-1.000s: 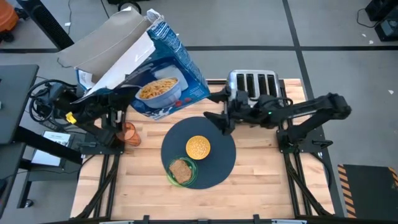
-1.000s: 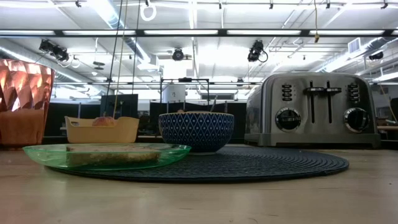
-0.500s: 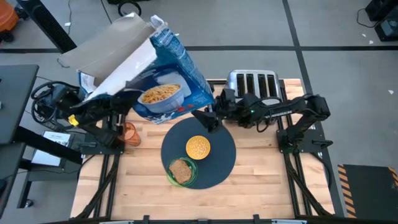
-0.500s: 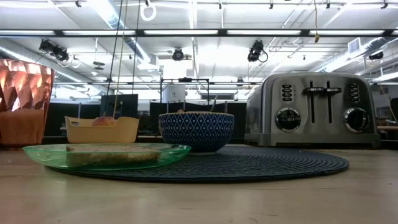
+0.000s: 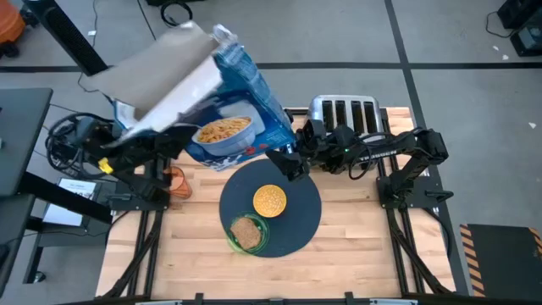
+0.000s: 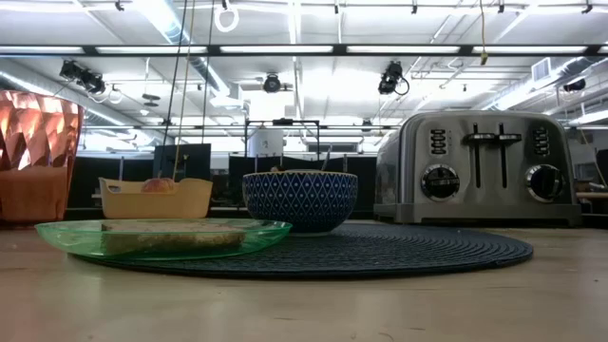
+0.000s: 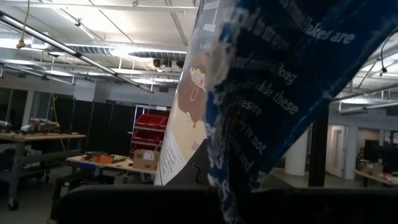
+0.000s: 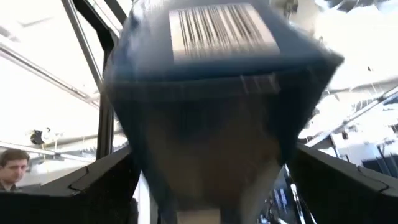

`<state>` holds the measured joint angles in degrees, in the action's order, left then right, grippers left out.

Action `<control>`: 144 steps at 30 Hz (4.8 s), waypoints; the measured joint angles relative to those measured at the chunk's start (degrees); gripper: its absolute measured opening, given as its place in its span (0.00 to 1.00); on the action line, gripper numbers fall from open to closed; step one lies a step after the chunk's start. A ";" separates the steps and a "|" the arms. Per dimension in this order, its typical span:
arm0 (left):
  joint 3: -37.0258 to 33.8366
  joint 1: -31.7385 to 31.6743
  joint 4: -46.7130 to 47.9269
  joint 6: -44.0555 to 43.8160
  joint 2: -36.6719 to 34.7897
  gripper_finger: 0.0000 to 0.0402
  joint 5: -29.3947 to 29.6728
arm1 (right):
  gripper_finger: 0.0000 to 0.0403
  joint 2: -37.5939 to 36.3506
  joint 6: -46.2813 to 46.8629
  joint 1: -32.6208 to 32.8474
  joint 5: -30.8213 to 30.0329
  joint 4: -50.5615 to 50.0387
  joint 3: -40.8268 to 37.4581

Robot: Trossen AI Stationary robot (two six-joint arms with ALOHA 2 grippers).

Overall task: Arrange a breakfast setting
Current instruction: Pour the cereal in the yellow bowl on the dark blue table mat

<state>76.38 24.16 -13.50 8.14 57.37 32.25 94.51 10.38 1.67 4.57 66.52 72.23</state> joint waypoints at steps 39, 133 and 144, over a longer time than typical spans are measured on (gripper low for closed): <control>-0.09 -0.25 -1.04 -2.83 2.74 0.38 -3.17 | 0.86 -1.77 -3.09 0.35 1.69 1.36 1.57; -0.04 -6.84 24.77 -12.24 4.85 0.64 -2.36 | 0.74 -45.58 5.78 -0.91 7.05 -20.85 -28.58; -0.09 -10.21 38.72 -34.62 16.41 0.64 -2.84 | 0.74 -60.50 9.35 0.63 7.55 -23.95 -39.67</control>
<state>76.29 13.95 25.22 -26.48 73.78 29.41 34.01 19.73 2.31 12.12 42.58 32.56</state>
